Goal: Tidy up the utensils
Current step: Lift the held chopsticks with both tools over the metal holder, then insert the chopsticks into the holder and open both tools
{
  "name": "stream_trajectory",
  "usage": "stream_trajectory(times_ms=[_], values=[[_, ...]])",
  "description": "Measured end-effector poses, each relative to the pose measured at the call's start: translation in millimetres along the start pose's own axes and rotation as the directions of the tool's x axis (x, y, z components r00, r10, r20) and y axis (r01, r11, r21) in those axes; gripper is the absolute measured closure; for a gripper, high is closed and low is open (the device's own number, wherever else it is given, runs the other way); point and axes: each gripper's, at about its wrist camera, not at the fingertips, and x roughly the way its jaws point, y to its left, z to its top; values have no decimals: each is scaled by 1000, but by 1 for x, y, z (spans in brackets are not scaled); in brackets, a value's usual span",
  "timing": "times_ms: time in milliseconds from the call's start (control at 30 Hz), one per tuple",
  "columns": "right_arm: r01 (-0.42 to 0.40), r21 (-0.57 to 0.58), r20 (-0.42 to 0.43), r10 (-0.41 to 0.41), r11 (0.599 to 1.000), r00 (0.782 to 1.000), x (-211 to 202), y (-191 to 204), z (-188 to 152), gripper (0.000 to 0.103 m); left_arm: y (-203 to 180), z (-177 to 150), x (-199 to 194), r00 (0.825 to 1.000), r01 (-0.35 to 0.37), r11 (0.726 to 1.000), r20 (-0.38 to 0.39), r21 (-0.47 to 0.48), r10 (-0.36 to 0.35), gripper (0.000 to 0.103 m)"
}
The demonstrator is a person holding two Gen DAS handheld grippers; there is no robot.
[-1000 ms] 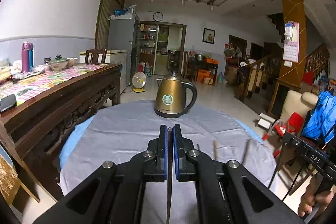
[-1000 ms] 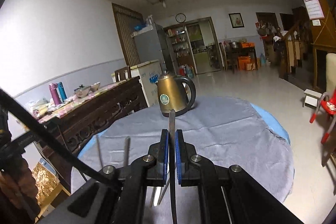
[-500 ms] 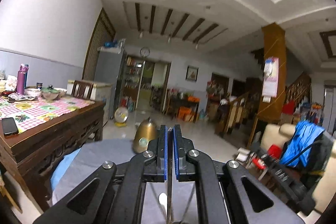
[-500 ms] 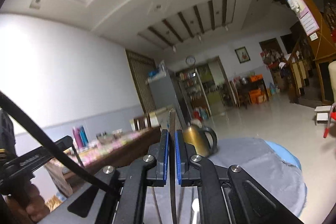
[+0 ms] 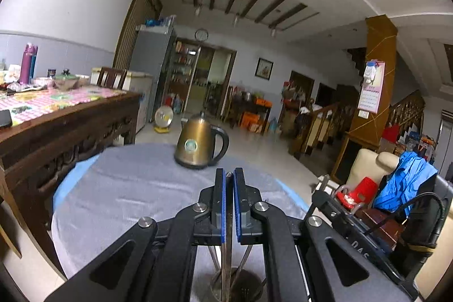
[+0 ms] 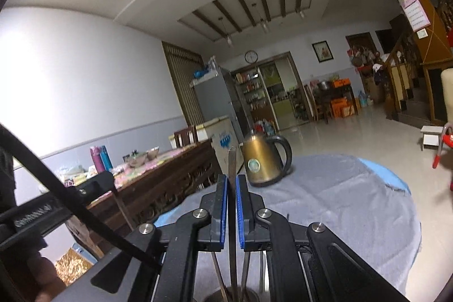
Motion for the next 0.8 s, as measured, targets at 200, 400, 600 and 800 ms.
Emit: stream_trajectory(times_ms=[200, 400, 600, 800], values=[[8, 4, -51, -7, 1000, 999, -10, -8, -13, 96, -2, -11, 5, 997, -19, 1000, -72, 15, 20, 97], [-2, 0, -82, 2, 1000, 997, -16, -6, -14, 96, -3, -10, 0, 995, -23, 1000, -96, 20, 24, 97], [-51, 18, -129, 53, 999, 990, -23, -2, -12, 88, -2, -5, -10, 993, -46, 997, -108, 61, 52, 38], [-52, 64, -58, 56, 997, 997, -44, -13, 0, 46, 9, -3, -29, 987, -144, 983, -49, 112, 150, 23]])
